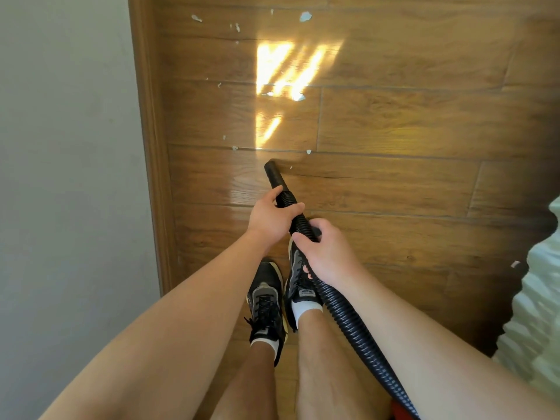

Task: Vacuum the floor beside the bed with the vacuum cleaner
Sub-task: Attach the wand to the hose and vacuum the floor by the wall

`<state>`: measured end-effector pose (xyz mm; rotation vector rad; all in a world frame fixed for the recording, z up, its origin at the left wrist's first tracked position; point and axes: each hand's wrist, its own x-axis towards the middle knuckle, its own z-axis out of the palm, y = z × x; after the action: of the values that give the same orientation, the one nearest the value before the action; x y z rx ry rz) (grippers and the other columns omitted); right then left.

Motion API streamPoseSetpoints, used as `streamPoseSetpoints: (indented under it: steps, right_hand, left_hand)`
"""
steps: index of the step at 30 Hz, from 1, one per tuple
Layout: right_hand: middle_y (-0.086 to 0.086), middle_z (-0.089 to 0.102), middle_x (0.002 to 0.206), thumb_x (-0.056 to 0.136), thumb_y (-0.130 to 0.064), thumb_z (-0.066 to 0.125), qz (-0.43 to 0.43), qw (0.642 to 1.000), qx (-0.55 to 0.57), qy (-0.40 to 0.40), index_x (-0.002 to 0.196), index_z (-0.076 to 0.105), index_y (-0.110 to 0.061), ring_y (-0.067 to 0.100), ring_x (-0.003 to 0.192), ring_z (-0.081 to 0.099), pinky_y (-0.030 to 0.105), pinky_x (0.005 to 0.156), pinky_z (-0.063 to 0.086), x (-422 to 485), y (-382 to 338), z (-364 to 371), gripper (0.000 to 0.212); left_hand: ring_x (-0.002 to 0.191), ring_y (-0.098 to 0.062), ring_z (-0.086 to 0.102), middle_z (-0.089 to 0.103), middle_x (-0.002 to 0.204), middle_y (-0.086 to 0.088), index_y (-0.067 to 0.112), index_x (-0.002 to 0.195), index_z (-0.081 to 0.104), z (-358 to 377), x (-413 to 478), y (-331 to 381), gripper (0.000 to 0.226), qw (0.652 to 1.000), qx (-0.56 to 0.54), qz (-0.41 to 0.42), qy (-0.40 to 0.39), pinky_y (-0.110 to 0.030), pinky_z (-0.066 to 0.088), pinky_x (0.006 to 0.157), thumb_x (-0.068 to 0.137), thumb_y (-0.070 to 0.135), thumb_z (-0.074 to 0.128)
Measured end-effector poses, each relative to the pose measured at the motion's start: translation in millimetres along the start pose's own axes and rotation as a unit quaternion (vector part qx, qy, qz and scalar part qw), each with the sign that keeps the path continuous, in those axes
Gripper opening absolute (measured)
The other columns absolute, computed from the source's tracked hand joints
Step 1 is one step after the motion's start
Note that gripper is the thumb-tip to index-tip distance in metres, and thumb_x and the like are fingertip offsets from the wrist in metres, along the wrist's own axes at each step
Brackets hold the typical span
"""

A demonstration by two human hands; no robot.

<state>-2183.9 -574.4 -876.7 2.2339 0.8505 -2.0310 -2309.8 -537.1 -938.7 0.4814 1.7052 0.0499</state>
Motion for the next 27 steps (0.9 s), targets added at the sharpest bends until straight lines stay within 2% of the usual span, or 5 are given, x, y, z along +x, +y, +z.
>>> streamPoseSetpoints:
  steps: [5, 7, 12, 21, 27]
  right_hand:
    - [-0.004, 0.07, 0.089, 0.099, -0.036, 0.06, 0.003, 1.0, 0.01, -0.008, 0.115, 0.053, -0.03, 0.02, 0.075, 0.073, 0.044, 0.07, 0.062, -7.3, 6.1, -13.5, 0.018]
    - [-0.002, 0.07, 0.088, 0.099, -0.036, 0.059, 0.001, 1.0, 0.018, -0.01, 0.112, 0.051, -0.033, 0.024, 0.076, 0.073, 0.049, 0.072, 0.061, -9.2, 8.1, -18.9, 0.015]
    - [-0.004, 0.068, 0.086, 0.1, -0.036, 0.058, -0.002, 1.0, 0.022, 0.012, 0.112, 0.047, -0.035, 0.023, 0.074, 0.072, 0.038, 0.062, 0.058, -13.9, 11.1, -32.1, 0.016]
    - [0.002, 0.071, 0.087, 0.099, -0.039, 0.058, 0.022, 0.998, 0.063, 0.023, 0.138, 0.048, -0.026, 0.019, 0.06, 0.067, 0.034, 0.055, 0.054, -6.0, 18.1, -46.2, 0.042]
    - [-0.003, 0.069, 0.086, 0.1, -0.039, 0.056, 0.018, 0.998, 0.051, 0.021, 0.142, 0.046, -0.025, 0.027, 0.076, 0.073, 0.042, 0.062, 0.059, -1.9, 12.3, -56.1, 0.045]
  left_hand:
    - [0.107, -0.027, 0.07, 0.067, 0.125, -0.006, 0.029, 0.152, 0.043, 16.3, -4.0, 0.0, 0.108, 1.0, 0.003, -0.001, -0.005, -0.048, 0.058, 0.095, 0.054, 0.057, 0.077]
    - [0.106, -0.028, 0.07, 0.066, 0.126, -0.008, 0.028, 0.153, 0.042, 21.6, -6.1, 4.2, 0.102, 1.0, 0.006, 0.001, -0.014, -0.047, 0.058, 0.094, 0.06, 0.053, 0.078]
    - [0.1, -0.025, 0.071, 0.066, 0.124, -0.011, 0.023, 0.154, 0.04, 35.1, -5.6, 13.6, 0.078, 1.0, 0.01, 0.011, -0.026, -0.042, 0.061, 0.089, 0.087, 0.03, 0.079]
    - [0.088, -0.018, 0.071, 0.068, 0.119, -0.01, 0.024, 0.153, 0.042, 53.2, -1.6, 29.2, 0.074, 0.999, 0.011, 0.029, -0.026, -0.024, 0.054, 0.062, 0.089, 0.028, 0.078]
    - [0.09, -0.019, 0.071, 0.066, 0.117, -0.009, 0.023, 0.154, 0.041, 56.8, 2.6, 36.5, 0.074, 0.999, 0.01, 0.034, -0.027, -0.026, 0.057, 0.065, 0.09, 0.026, 0.077]
